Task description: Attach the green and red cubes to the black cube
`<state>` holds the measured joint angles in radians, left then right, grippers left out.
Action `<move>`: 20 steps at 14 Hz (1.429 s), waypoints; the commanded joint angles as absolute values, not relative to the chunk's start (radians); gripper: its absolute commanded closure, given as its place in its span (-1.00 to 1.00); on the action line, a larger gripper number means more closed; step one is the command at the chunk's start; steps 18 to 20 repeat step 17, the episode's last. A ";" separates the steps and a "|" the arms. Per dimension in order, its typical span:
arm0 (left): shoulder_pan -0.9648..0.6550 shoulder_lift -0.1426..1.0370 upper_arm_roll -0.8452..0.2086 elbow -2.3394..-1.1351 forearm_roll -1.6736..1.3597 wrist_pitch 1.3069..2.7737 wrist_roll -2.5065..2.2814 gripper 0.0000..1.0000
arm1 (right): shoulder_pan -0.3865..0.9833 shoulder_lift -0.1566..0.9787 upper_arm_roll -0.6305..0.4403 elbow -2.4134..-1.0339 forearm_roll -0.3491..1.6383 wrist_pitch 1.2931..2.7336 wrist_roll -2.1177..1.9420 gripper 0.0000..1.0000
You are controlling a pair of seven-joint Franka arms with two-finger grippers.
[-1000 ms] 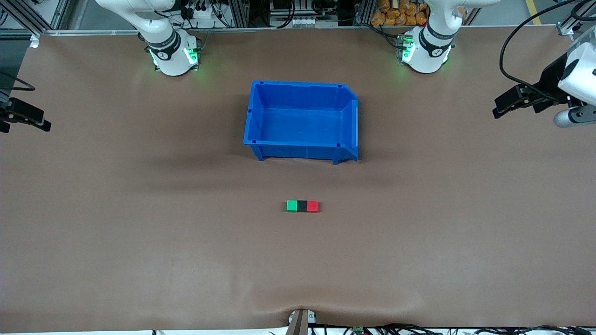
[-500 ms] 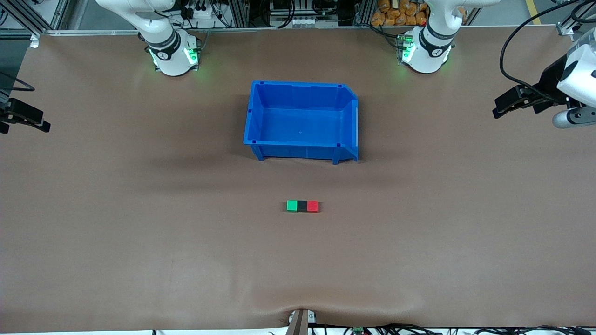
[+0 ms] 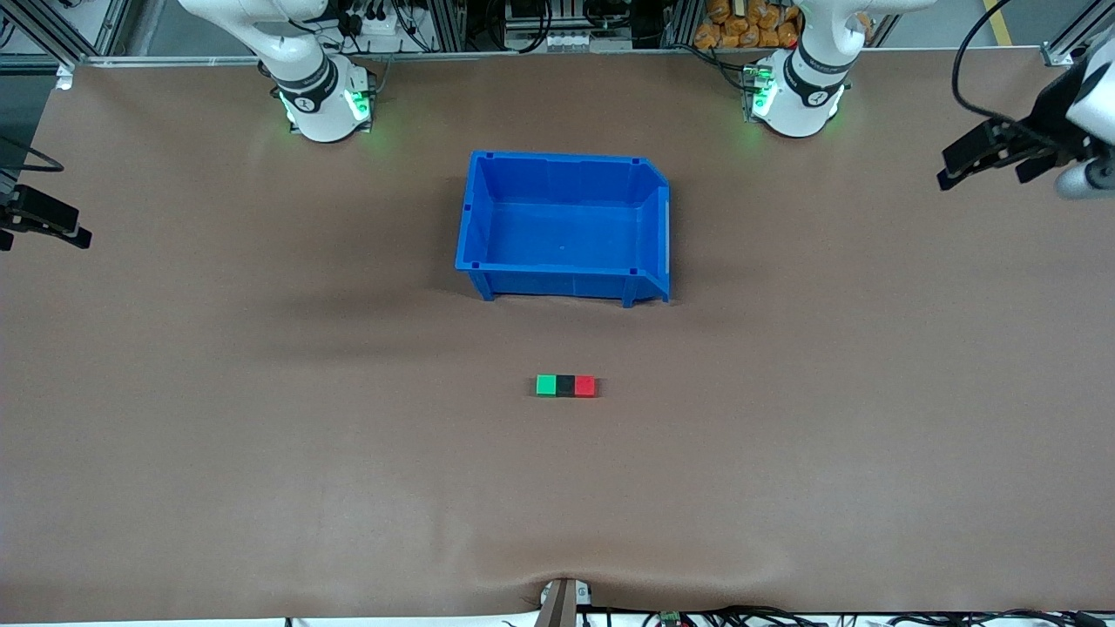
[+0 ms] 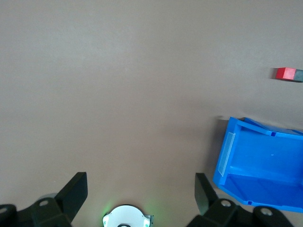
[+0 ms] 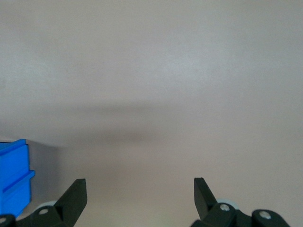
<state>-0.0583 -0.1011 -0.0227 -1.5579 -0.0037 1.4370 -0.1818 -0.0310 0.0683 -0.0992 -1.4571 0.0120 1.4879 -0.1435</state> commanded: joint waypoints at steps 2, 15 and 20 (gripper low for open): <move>-0.052 -0.115 -0.031 -1.574 -0.002 1.427 -0.179 -1.00 | -0.034 0.074 -0.091 -1.447 -0.012 1.491 -0.141 -1.00; -0.052 -0.074 -0.031 -1.540 0.011 1.410 -0.173 -1.00 | -0.035 0.074 -0.091 -1.447 -0.012 1.491 -0.141 -1.00; -0.052 -0.075 -0.031 -1.540 0.011 1.404 -0.173 -1.00 | -0.038 0.074 -0.091 -1.447 -0.011 1.491 -0.140 -1.00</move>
